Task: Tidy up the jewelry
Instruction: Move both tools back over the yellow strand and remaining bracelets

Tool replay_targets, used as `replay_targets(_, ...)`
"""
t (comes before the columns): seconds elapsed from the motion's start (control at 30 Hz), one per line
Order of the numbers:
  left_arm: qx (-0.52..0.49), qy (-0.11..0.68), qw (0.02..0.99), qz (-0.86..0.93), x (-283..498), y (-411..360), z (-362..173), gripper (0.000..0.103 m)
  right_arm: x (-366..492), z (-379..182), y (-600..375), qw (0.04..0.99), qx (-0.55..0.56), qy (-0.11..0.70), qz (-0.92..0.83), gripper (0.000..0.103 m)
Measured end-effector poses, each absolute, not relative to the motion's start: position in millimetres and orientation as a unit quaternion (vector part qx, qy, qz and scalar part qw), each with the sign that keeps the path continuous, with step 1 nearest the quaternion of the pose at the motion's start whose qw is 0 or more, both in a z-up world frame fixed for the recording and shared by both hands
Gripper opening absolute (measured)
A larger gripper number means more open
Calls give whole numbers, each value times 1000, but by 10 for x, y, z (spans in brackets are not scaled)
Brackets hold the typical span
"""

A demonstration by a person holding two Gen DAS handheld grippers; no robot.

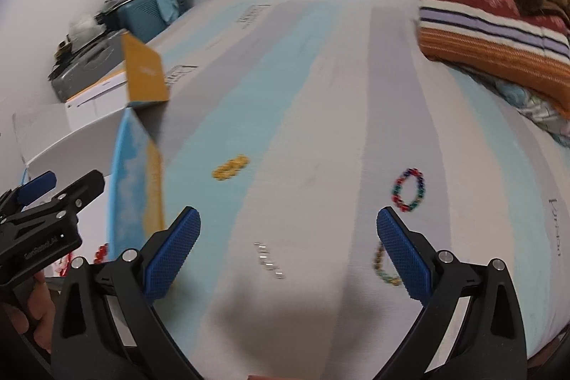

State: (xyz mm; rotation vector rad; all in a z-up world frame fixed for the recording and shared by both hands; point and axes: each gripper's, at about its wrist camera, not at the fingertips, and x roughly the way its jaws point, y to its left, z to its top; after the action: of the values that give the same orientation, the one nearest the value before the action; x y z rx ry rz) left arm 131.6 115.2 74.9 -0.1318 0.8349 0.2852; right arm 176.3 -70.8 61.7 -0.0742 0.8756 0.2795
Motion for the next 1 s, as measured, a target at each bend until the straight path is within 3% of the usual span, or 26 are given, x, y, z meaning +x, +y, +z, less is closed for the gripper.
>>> replay_targets(0.57, -48, 452, 888, 73, 2299, 408, 234, 97, 2181, 123, -1592, 884, -5, 461, 78, 95)
replay_targets(1.0, -35, 469, 878, 92, 2713, 465, -298, 97, 2418, -355, -1868, 861, 2, 505, 55, 95)
